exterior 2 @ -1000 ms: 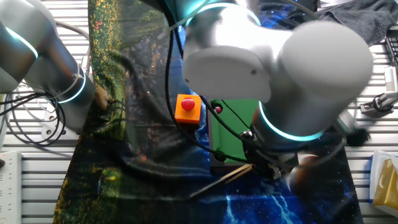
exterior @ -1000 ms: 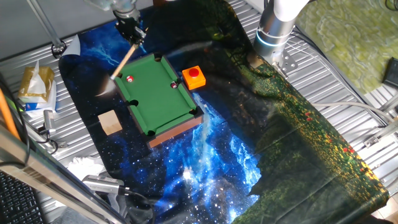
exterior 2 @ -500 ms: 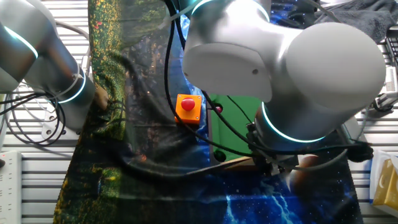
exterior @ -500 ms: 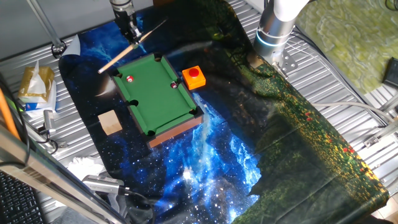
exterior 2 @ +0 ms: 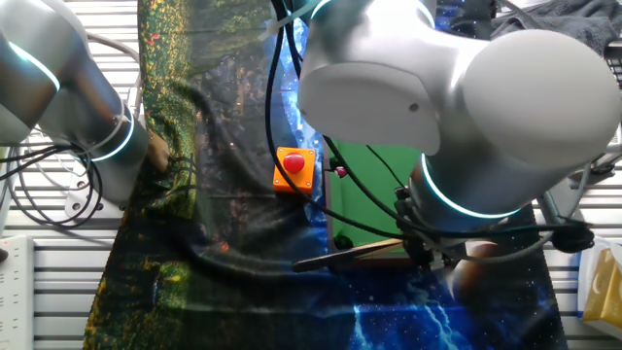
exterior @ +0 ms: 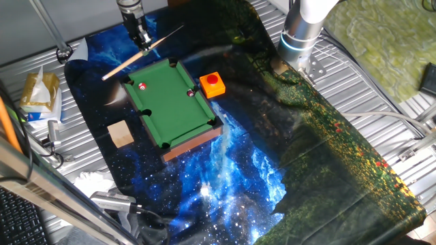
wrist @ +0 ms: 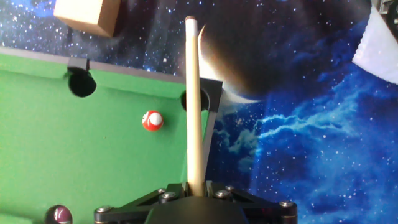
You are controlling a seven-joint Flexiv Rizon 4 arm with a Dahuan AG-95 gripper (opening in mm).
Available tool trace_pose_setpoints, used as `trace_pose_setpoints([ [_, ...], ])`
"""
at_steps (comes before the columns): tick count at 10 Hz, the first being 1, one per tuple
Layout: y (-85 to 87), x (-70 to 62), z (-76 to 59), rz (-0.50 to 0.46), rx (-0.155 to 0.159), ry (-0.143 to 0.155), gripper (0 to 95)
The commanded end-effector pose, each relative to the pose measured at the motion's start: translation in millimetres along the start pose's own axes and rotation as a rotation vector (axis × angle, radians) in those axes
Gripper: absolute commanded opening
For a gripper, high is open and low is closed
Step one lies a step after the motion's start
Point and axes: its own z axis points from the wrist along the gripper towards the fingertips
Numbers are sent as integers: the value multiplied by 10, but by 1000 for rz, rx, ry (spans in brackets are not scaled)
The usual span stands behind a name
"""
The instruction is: Hit the pool ball
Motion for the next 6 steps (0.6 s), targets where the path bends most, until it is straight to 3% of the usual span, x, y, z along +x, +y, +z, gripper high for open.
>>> trace_pose_setpoints([
  [1, -2, -28, -1, 41, -10, 0, 0],
  [6, -1, -82, -12, 110, -17, 10, 0],
])
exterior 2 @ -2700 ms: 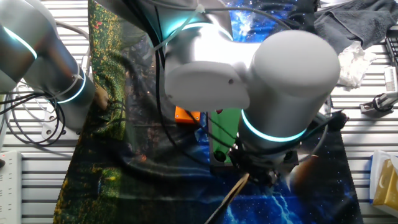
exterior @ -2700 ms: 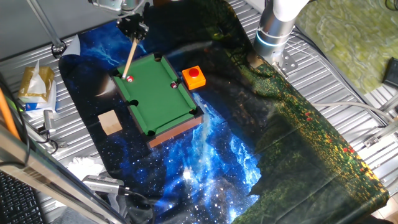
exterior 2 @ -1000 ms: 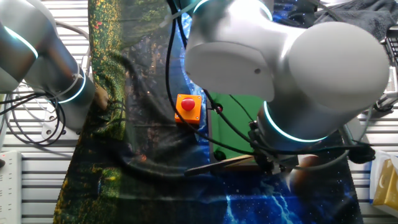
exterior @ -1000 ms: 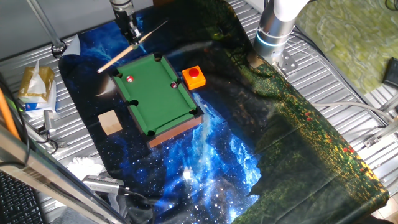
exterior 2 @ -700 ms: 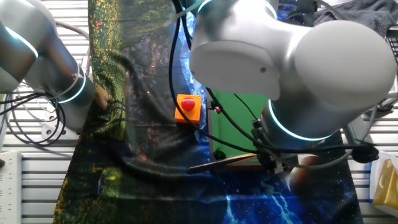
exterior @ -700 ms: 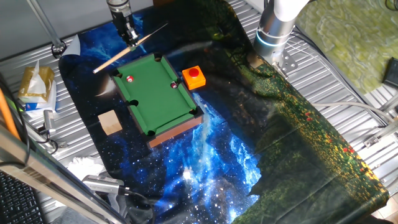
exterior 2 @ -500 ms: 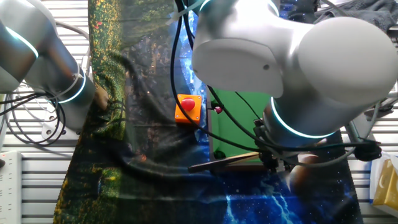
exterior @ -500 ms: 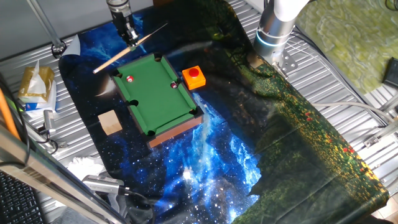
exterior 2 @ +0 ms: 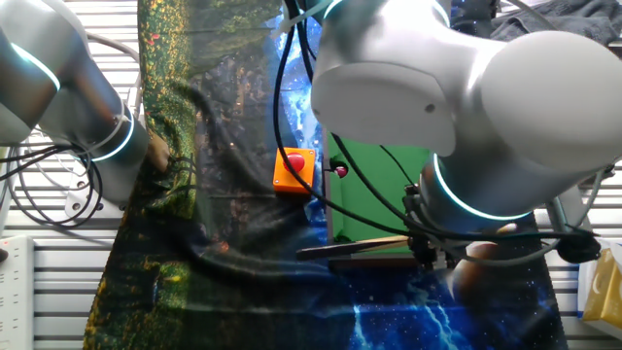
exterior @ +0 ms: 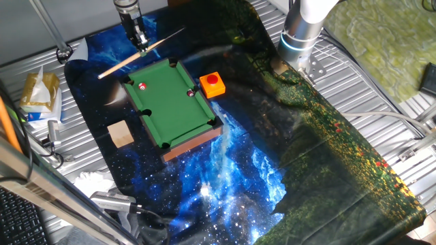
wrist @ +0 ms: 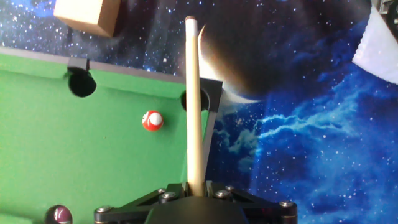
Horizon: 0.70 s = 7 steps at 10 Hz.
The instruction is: Hit the pool ball
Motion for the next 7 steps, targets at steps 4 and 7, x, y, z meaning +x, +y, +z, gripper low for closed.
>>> trace_pose_setpoints([
  [4, 8, -39, -9, -28, 5, 3, 0],
  [7, 7, -34, -9, -52, 15, 4, 0],
])
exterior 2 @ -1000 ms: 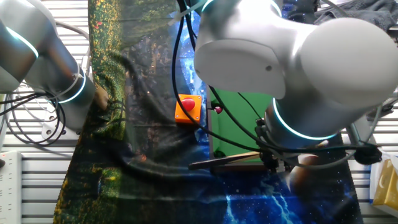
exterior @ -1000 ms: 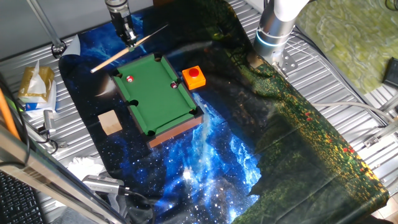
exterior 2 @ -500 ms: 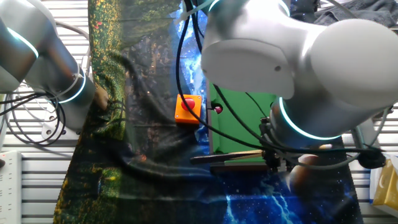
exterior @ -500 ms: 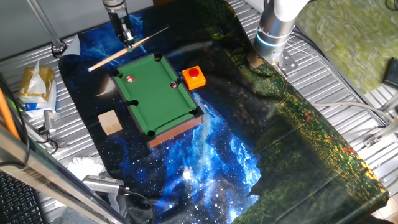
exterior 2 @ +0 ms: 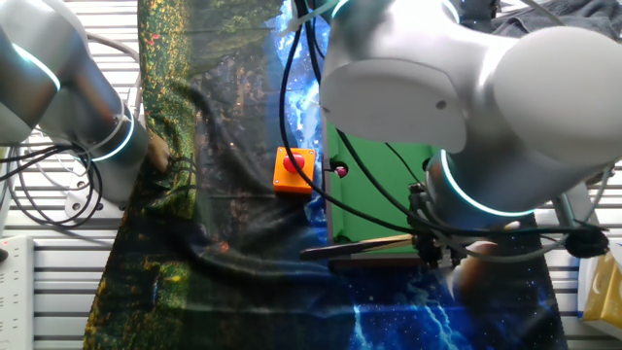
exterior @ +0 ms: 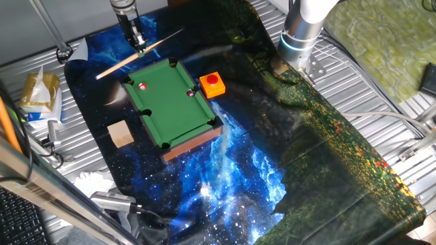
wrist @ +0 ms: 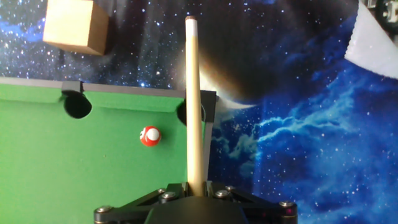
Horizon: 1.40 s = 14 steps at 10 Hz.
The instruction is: Hit the pool ball
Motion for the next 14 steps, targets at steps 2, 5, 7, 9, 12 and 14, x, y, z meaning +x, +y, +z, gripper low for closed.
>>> trace_pose_setpoints([
  [2, -3, -10, 7, 3, 4, 3, 0],
  [5, -3, -10, 7, 18, 25, 14, 0],
  [7, -3, -10, 7, -15, -5, -1, 0],
  [9, -3, -10, 7, -103, -3, 13, 0],
  [12, -3, -10, 7, -162, -17, 9, 0],
  [14, 14, -16, 5, -155, -45, 5, 0],
])
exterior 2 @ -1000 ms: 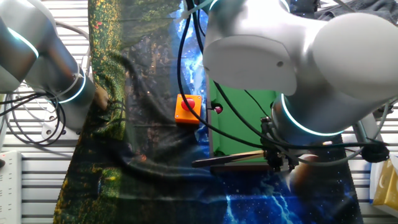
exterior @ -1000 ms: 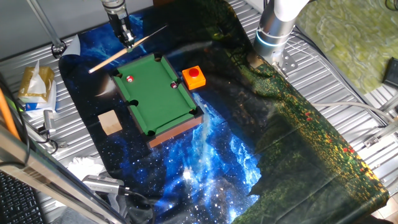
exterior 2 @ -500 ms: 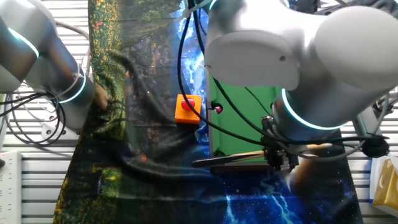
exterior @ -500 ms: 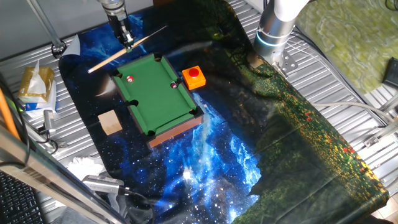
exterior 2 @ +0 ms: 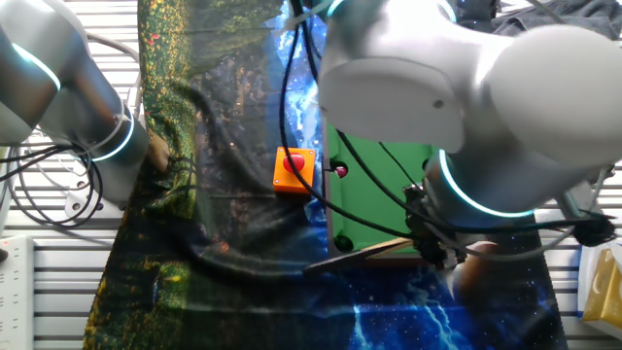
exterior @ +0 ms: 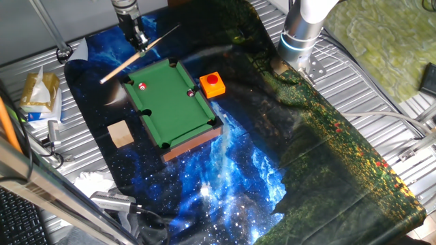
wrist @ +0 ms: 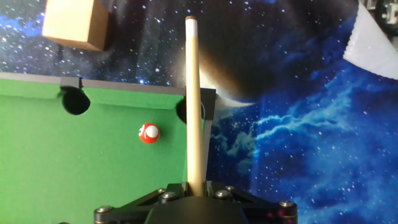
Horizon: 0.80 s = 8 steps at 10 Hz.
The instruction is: Hit the pool ball
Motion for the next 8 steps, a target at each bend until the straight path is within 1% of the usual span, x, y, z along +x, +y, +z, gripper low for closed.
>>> trace_pose_setpoints([
  [1, 124, -41, -11, 20, -27, -8, 0],
  [2, 321, -105, 12, 58, -24, -13, 0],
  [3, 461, -152, 41, 82, -23, -18, 0],
  [4, 618, -226, 83, 109, -24, -20, 0],
  [6, 825, -355, 189, 153, -21, -31, 0],
  [8, 918, -403, 239, 173, -21, -34, 0],
])
